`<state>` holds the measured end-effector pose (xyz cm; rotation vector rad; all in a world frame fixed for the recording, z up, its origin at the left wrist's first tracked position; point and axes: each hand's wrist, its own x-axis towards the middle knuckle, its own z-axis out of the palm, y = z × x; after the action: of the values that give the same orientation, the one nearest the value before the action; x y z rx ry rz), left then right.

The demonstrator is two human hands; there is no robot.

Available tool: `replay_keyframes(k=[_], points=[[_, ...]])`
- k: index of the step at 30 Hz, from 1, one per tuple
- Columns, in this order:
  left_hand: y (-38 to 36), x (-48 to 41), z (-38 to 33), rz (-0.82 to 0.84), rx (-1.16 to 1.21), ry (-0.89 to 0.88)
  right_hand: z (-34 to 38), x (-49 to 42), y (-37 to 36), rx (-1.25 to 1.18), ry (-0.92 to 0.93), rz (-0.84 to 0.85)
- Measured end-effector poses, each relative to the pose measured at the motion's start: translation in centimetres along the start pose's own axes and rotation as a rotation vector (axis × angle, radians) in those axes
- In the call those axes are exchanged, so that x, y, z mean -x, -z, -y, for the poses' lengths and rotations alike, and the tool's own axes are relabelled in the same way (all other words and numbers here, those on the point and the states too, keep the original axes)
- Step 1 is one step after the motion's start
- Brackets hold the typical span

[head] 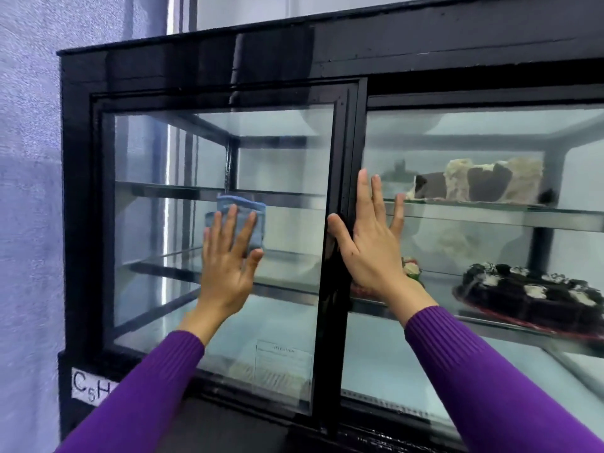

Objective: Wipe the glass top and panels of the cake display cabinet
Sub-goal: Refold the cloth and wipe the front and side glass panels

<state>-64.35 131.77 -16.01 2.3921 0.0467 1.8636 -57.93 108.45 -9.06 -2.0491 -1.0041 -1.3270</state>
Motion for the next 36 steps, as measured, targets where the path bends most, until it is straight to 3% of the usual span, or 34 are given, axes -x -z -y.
replay_keyframes(k=[3, 5, 8, 11, 13, 16, 19, 21, 23, 25, 27, 30, 34, 36], points=[[1.7, -4.8, 2.9, -0.084, 0.042, 0.291, -0.1, 0.1, 0.3, -0.03, 0.015, 0.018], [2.2, -8.2, 2.0, -0.13, 0.03, 0.324, 0.1, 0.5, 0.3, -0.044, -0.005, 0.014], [0.9, -7.0, -1.0, -0.096, 0.032, 0.116, 0.5, 3.1, -0.8, -0.049, -0.034, -0.007], [-1.2, 2.1, -1.7, 0.056, -0.007, -0.162, 0.7, 7.3, -2.4, -0.064, -0.075, 0.026], [-1.7, 7.4, 1.0, 0.088, -0.051, -0.208, 0.6, 9.7, -3.1, -0.069, -0.101, 0.054], [-0.9, 6.8, 5.1, -0.017, 0.003, 0.158, 0.5, 10.9, -3.3, -0.058, -0.106, 0.079], [0.2, 1.0, 4.4, -0.16, 0.091, 0.488, 0.8, 10.6, -3.1, -0.071, -0.118, 0.1], [-0.1, -0.9, 1.8, -0.149, 0.083, 0.404, 0.9, 10.7, -3.1, -0.09, -0.13, 0.114], [-1.0, 0.4, -1.0, -0.057, 0.042, 0.164, 0.7, 10.8, -3.2, -0.096, -0.136, 0.119], [-2.3, 5.2, -2.5, 0.064, -0.009, -0.073, 0.6, 10.8, -3.1, -0.073, -0.127, 0.121], [-3.1, 11.5, -1.6, 0.157, -0.055, -0.179, 0.5, 10.9, -2.8, -0.042, -0.11, 0.135], [-2.7, 15.3, 1.8, 0.167, -0.035, -0.045, 0.2, 11.6, -2.4, -0.022, -0.081, 0.16], [-1.6, 7.5, 0.0, 0.035, 0.031, 0.258, 0.2, 12.2, -2.6, -0.029, -0.09, 0.182], [-1.7, 4.7, -2.8, 0.026, 0.051, 0.193, 0.1, 12.2, -2.7, -0.029, -0.101, 0.18]])
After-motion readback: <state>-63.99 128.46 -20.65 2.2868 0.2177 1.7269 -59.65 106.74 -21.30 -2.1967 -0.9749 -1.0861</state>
